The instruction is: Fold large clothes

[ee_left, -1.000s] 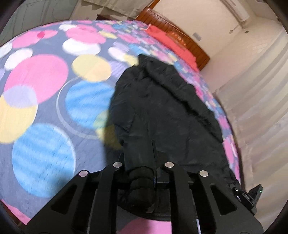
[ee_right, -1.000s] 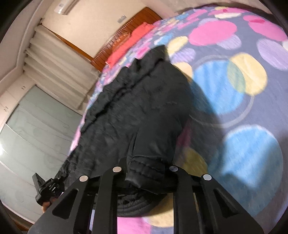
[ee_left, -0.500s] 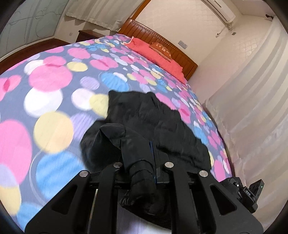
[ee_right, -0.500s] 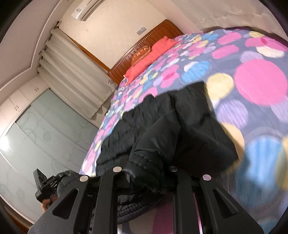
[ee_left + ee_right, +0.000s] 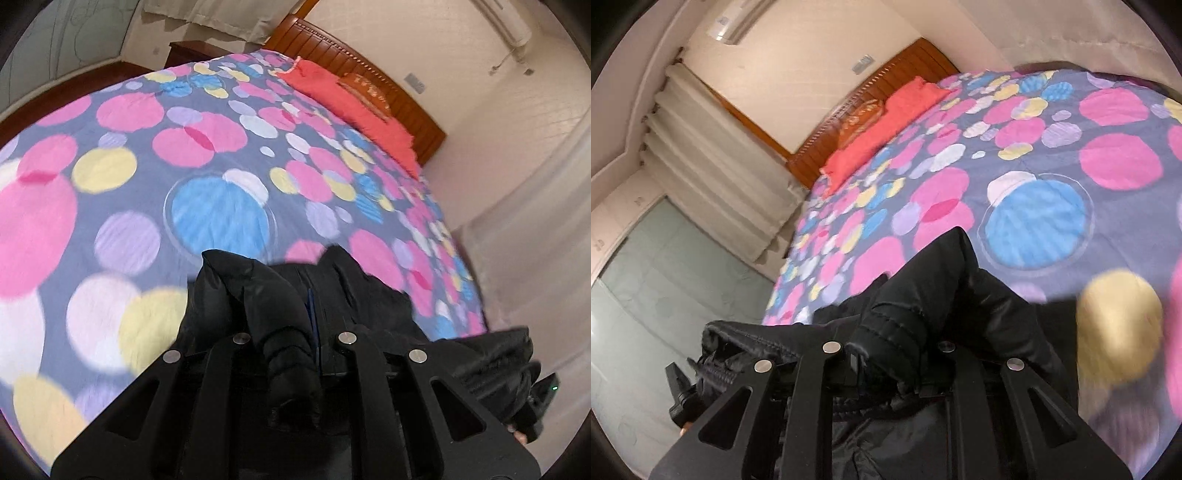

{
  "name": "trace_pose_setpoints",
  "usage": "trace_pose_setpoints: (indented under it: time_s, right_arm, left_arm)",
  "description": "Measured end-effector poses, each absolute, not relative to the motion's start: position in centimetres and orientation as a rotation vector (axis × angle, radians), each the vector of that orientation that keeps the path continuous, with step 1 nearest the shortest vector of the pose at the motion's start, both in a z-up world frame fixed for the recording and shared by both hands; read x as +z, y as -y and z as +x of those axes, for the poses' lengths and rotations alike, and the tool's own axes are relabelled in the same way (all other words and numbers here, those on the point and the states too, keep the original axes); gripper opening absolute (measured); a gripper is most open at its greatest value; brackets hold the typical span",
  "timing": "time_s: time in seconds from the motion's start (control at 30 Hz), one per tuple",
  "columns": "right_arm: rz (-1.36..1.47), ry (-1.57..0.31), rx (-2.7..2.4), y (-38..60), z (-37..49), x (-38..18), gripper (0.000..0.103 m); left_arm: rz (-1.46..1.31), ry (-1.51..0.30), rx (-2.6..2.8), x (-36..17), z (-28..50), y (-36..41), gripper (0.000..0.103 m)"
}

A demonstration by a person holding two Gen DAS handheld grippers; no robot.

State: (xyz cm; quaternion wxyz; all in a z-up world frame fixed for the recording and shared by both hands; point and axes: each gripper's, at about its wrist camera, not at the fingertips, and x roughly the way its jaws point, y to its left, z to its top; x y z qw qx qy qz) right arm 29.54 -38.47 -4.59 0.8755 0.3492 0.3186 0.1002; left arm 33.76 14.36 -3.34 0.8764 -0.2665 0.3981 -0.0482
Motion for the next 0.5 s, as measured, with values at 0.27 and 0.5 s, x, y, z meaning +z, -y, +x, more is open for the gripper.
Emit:
trace_pose_setpoints:
  time_s: [0.27, 0.5]
  right_arm:
    - [0.736, -0.803, 0.106, 39.2, 38.3, -12.0, 0.018]
    - [0.812, -0.829, 0.149, 40.1, 38.7, -12.7, 0.037]
  left_arm:
    - [-0.459, -0.914, -0.022, -8.6, 41.5, -13.1, 0.013]
    - [-0.426, -0.901, -0.094, -8.8, 42.0, -12.7, 0.033]
